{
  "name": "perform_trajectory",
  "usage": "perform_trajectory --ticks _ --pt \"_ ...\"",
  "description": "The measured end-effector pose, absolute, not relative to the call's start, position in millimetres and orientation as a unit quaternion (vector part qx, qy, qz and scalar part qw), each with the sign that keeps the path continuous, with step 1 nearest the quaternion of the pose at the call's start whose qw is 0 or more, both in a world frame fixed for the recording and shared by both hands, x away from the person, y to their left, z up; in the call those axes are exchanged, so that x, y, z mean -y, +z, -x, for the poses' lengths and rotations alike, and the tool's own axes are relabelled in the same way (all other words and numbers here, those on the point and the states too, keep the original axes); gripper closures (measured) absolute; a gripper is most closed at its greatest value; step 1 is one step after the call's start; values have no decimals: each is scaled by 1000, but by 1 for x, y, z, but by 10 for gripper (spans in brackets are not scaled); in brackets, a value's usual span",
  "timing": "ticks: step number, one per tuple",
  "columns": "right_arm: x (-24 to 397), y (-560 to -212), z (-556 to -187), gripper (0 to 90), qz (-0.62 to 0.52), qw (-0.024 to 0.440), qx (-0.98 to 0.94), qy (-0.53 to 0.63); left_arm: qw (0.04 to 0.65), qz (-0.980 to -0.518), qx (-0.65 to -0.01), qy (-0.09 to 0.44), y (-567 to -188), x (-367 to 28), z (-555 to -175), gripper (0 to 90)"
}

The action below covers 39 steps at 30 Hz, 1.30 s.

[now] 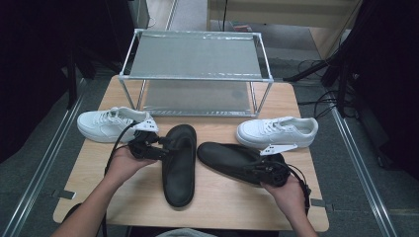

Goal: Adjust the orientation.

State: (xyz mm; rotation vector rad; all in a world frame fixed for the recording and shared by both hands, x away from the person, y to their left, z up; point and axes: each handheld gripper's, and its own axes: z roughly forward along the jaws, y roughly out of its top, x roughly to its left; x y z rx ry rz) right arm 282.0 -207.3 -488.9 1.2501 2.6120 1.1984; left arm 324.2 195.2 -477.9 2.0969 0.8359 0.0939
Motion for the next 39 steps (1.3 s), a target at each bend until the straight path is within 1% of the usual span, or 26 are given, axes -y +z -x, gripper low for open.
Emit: perform_trajectory --ticks 4,6,15,22,29,35,39 --pt "196 -487 -280 899 -387 3 -833 396 423 -840 -337 38 -478 -196 -324 418" --pt "188 -486 -281 899 -380 10 -835 397 418 -842 -339 39 -478 -197 -323 418" --pt "172 -487 -299 899 -368 22 -841 395 418 -833 -361 46 -482 -213 -310 420" --pt "162 -491 -311 899 -361 28 -852 377 427 -817 -384 56 -482 -229 -297 420" --pt "161 -494 -318 899 -357 13 -856 375 421 -813 -399 58 -486 -235 -291 419" --pt "161 -495 -318 900 -357 9 -855 376 419 -805 -415 64 -487 -240 -289 411" --pt "162 -495 -318 895 -354 7 -856 377 420 -806 -412 64 -487 -239 -292 408"
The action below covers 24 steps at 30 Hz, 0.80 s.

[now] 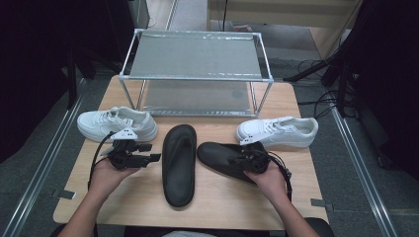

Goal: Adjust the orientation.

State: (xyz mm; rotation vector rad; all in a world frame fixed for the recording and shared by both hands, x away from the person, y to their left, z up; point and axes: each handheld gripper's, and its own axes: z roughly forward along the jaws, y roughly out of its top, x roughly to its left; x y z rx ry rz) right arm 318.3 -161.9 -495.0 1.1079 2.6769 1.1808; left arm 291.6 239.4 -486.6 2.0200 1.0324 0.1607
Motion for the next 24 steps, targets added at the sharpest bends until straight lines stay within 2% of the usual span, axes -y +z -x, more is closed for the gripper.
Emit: perform_trajectory --ticks 24 --pt "183 -501 -301 883 -382 -1 -855 352 422 -818 -389 51 -483 -226 -305 402"
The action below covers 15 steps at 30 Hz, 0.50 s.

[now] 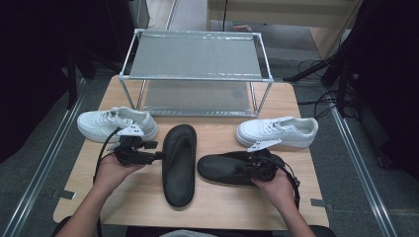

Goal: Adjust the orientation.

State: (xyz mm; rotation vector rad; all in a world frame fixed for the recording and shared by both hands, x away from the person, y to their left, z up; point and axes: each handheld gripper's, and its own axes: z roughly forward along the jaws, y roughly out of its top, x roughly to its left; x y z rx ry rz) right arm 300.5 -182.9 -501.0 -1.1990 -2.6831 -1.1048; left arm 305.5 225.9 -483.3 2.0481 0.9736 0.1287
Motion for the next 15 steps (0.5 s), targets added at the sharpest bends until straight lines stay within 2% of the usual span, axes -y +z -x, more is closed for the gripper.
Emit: perform_trajectory --ticks 15 --pt "212 -503 -287 900 412 -1 842 -349 420 -834 -355 41 -480 -205 -318 401"
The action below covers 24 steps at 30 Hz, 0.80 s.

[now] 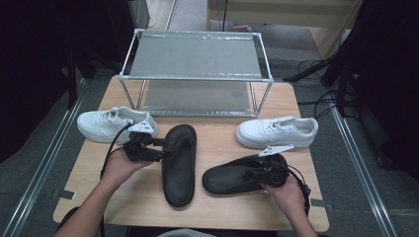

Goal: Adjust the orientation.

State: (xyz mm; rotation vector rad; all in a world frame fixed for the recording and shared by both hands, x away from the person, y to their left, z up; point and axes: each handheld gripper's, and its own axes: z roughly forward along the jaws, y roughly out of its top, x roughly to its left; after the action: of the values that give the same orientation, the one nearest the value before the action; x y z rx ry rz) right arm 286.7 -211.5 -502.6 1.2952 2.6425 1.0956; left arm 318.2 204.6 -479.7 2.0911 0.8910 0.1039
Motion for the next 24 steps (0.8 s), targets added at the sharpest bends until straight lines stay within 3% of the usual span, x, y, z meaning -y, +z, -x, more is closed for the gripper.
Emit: perform_trajectory --ticks 10,19,24 --pt "234 -499 -278 900 -432 -6 -828 357 418 -838 -349 39 -479 -198 -324 401" --pt "260 -471 -274 900 -452 61 -800 390 415 -840 -347 41 -479 -198 -325 400" --pt "278 -472 -278 900 -478 76 -788 382 414 -841 -346 42 -479 -198 -325 400"
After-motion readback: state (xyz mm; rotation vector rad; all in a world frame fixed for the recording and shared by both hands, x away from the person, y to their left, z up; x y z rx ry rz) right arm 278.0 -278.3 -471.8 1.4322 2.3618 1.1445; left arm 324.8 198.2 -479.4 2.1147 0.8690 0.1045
